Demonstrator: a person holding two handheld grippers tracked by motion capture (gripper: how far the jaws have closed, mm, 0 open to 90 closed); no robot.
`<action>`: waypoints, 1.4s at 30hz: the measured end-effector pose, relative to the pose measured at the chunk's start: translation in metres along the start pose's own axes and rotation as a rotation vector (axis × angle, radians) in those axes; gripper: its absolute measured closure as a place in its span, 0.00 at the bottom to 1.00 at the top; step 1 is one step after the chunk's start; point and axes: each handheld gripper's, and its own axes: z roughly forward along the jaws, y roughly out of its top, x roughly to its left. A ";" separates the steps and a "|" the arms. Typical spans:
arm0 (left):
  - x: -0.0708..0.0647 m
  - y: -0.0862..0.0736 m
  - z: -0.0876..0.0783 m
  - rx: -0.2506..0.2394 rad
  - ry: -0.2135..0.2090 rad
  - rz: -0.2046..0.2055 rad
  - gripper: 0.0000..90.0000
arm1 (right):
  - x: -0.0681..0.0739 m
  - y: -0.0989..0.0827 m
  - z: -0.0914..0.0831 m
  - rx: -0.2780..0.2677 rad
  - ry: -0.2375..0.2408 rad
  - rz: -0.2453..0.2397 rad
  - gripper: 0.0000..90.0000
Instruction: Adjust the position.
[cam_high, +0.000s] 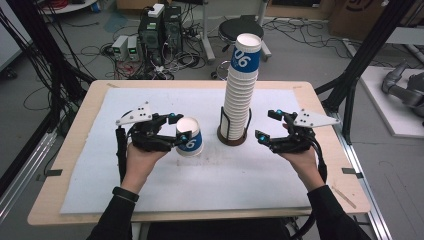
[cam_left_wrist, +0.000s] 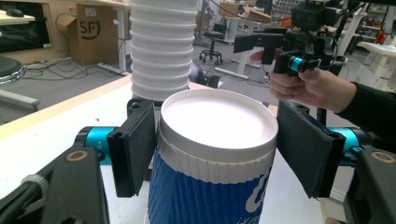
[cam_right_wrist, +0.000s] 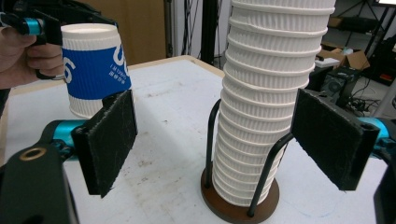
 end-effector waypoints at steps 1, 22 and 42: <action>0.000 0.001 0.000 -0.002 -0.003 0.000 0.34 | 0.000 0.000 -0.001 0.003 0.002 0.001 0.17; -0.011 0.010 0.009 -0.016 -0.060 -0.019 0.34 | 0.003 -0.006 0.003 0.009 0.122 0.038 0.18; -0.027 0.009 0.030 0.008 -0.122 -0.028 0.34 | 0.026 -0.009 0.028 0.088 0.256 0.009 0.18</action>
